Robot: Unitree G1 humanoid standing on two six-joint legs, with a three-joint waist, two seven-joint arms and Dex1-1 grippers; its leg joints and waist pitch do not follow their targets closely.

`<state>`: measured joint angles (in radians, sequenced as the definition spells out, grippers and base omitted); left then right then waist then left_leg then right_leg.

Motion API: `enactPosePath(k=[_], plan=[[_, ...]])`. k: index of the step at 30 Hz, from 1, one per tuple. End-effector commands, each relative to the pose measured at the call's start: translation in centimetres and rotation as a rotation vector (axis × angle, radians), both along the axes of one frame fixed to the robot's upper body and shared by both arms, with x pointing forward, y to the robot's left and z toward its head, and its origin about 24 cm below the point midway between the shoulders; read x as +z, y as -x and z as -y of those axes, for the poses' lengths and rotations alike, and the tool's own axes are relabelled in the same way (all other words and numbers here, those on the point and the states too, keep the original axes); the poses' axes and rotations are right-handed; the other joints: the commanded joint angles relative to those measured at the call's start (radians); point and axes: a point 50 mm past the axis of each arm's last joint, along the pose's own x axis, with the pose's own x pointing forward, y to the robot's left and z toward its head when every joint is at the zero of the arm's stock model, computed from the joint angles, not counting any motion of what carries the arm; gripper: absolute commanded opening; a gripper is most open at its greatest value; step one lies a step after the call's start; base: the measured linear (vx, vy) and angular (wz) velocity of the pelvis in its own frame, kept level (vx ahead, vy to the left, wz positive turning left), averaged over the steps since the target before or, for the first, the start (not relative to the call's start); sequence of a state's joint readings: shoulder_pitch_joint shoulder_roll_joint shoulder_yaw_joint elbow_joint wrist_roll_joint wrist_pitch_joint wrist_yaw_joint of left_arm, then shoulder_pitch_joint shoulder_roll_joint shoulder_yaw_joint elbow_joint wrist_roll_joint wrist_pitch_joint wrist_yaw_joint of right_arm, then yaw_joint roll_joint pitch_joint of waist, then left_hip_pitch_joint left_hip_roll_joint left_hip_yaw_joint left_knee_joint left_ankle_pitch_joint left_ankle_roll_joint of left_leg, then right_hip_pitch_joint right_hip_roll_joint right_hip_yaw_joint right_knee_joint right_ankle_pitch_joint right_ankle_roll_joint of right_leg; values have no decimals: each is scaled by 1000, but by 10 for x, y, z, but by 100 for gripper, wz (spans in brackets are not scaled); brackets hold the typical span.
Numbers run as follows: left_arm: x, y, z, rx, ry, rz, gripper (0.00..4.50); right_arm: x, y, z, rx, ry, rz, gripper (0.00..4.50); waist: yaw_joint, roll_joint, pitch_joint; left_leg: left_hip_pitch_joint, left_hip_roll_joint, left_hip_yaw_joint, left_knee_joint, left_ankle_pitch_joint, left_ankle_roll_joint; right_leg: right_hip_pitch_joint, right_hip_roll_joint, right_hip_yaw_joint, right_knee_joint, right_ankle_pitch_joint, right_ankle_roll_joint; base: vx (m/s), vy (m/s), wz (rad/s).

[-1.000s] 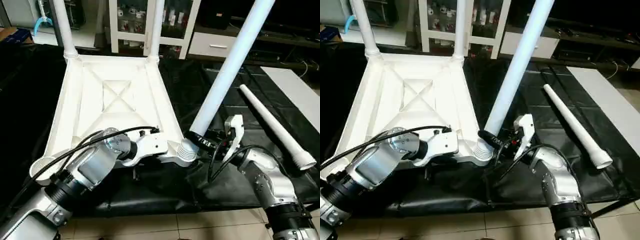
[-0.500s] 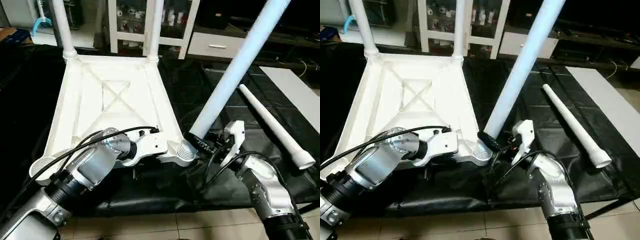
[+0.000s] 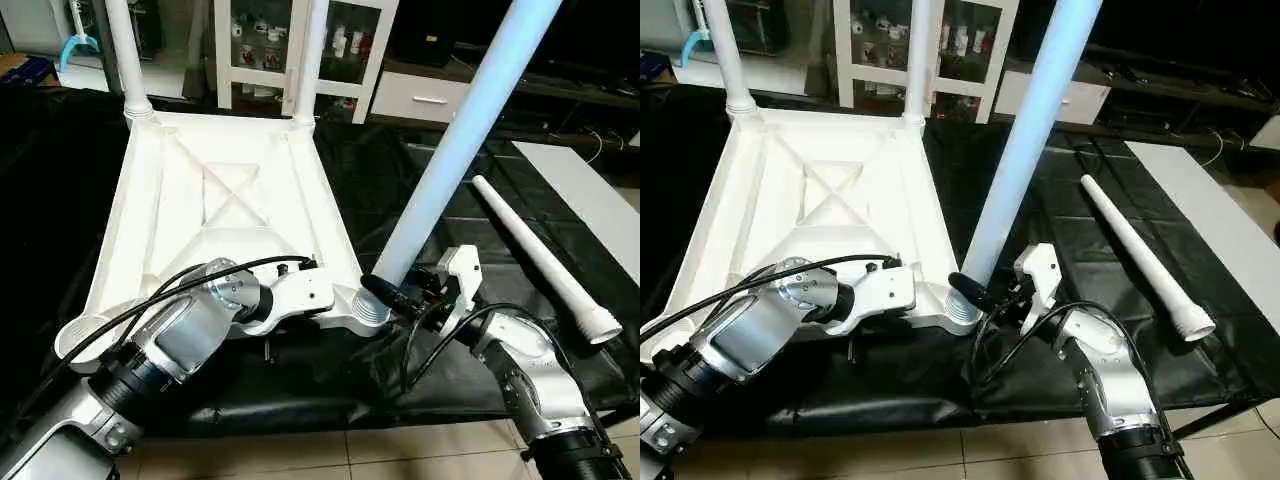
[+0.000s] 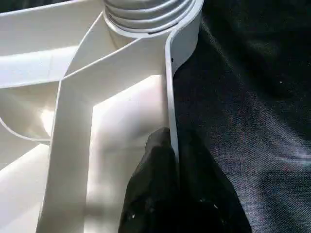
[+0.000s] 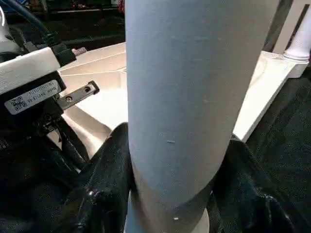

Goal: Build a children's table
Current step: Insert table leg to table base

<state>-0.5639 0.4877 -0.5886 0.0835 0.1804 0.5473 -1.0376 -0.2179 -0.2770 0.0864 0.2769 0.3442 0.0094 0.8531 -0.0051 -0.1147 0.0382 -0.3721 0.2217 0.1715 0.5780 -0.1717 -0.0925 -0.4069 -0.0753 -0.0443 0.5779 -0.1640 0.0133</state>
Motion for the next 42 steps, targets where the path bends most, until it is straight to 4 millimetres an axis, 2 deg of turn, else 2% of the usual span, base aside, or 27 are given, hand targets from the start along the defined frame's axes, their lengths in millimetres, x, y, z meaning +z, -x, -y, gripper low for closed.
enactPosePath(k=[1,6,12,14,15,17,19,20,21,23,24,25,27,28,30,31,33,35,36,37,39,40,41,42], plan=[[-2,3,3,-31,-22,-1,0,-45,18,17,-59,111,-234,184,-8,30,-33,15,12,-6,-85,-477,-33,11,-37,25,-81,-425,-127,0,0,0],[-2,3,3,-31,-23,2,0,-41,14,21,-95,89,-221,184,-9,29,-32,17,11,-8,-84,-495,-33,9,-39,25,-86,-469,-116,0,0,0],[-2,2,3,-27,-23,4,0,-41,13,22,-109,102,-208,184,-9,31,-31,16,11,-9,-86,-495,-35,9,-39,25,-86,-467,-115,0,0,0],[-2,1,2,-13,-20,7,0,-41,11,22,-133,107,-204,184,-10,29,-32,17,11,-9,-86,-501,-36,8,-39,24,-87,-472,-114,0,0,0],[-1,-1,1,37,3,10,0,-44,1,28,-270,160,-193,184,-13,29,-30,16,11,-10,-87,-504,-42,5,-40,24,-86,-484,-113,0,0,0],[-1,-1,1,47,9,11,0,-45,-1,30,-296,170,-191,184,-18,30,-30,16,9,-12,-87,-514,-50,5,-40,22,-88,-503,-110,0,0,0],[4,-9,5,160,73,37,0,-46,-14,43,-513,200,-197,184,-33,28,-30,13,6,-16,-86,-531,-58,5,-40,18,-90,-536,-97,0,0,0],[5,-11,6,189,88,47,0,-46,-17,46,-561,200,-204,184,-35,28,-32,10,5,-18,-85,-527,-61,10,-41,16,-89,-538,-92,0,0,0],[10,-16,10,259,134,56,0,-47,-24,53,-680,202,-227,184,-45,29,-36,3,3,-22,-86,-515,-58,14,-40,15,-89,-521,-85,0,0,0],[12,-18,11,287,153,56,0,-47,-26,56,-730,207,-236,184,-52,27,-37,-1,1,-21,-84,-502,-55,14,-39,16,-87,-495,-89,0,0,0],[16,-21,14,320,176,66,0,-47,-30,57,-777,220,-238,184,-56,28,-39,1,0,-20,-84,-502,-52,14,-38,15,-85,-482,-92,0,0,0],[22,-26,19,374,206,95,0,-47,-36,57,-846,248,-239,184,-57,27,-38,7,0,-17,-79,-511,-47,6,-37,15,-89,-483,-96,0,0,0],[27,-30,25,421,238,121,0,-47,-41,56,-939,265,-257,184,-59,24,-38,11,-4,-12,-73,-507,-38,3,-35,15,-94,-491,-99,0,0,0],[28,-31,25,424,241,123,0,-47,-41,56,-946,265,-259,184,-60,26,-38,8,-5,-10,-72,-491,-33,2,-36,18,-93,-473,-105,0,0,0],[36,-37,39,493,306,160,0,-49,-49,53,-1127,261,-307,184,-58,31,-42,8,-5,-10,-72,-461,-36,6,-37,19,-87,-438,-115,0,0,0],[38,-37,42,497,313,165,0,-49,-50,53,-1163,256,-311,184,-46,32,-41,27,-3,-1,-66,-461,-36,-9,-32,20,-93,-423,-123,0,0,0],[41,-37,50,524,345,178,0,-45,-56,48,-1221,271,-288,184,-30,35,-34,44,-7,11,-58,-491,-28,-25,-24,20,-100,-436,-122,-1,-1,12],[42,-37,52,526,346,186,0,-43,-58,43,-1222,281,-277,184,-23,32,-37,29,-9,4,-64,-485,-24,-8,-25,17,-94,-456,-96,8,1,10],[41,-36,53,521,338,193,0,-42,-61,36,-1213,280,-274,184,-23,34,-44,19,-8,0,-69,-458,-26,3,-28,18,-87,-427,-88,78,15,2],[38,-34,52,509,322,196,0,-41,-64,27,-1197,267,-280,184,-22,33,-52,5,-5,-5,-73,-396,-27,18,-31,20,-71,-352,-95,60,12,-3],[37,-32,52,489,310,195,0,-40,-66,21,-1174,251,-282,184,-22,35,-55,3,-3,0,-71,-342,-28,19,-30,23,-63,-253,-117,26,3,-2],[35,-30,51,471,301,188,0,-39,-67,17,-1161,240,-283,184,-27,33,-55,-5,-4,-2,-73,-327,-29,28,-30,22,-57,-224,-127,0,0,0],[34,-30,51,467,298,189,0,-39,-68,16,-1158,234,-286,184,-30,32,-55,-7,-5,-2,-75,-329,-29,31,-31,21,-57,-227,-128,0,0,0],[32,-29,49,454,289,187,0,-39,-69,14,-1152,223,-291,184,-34,34,-55,-1,-4,0,-72,-348,-27,25,-32,21,-62,-245,-130,0,0,0]])
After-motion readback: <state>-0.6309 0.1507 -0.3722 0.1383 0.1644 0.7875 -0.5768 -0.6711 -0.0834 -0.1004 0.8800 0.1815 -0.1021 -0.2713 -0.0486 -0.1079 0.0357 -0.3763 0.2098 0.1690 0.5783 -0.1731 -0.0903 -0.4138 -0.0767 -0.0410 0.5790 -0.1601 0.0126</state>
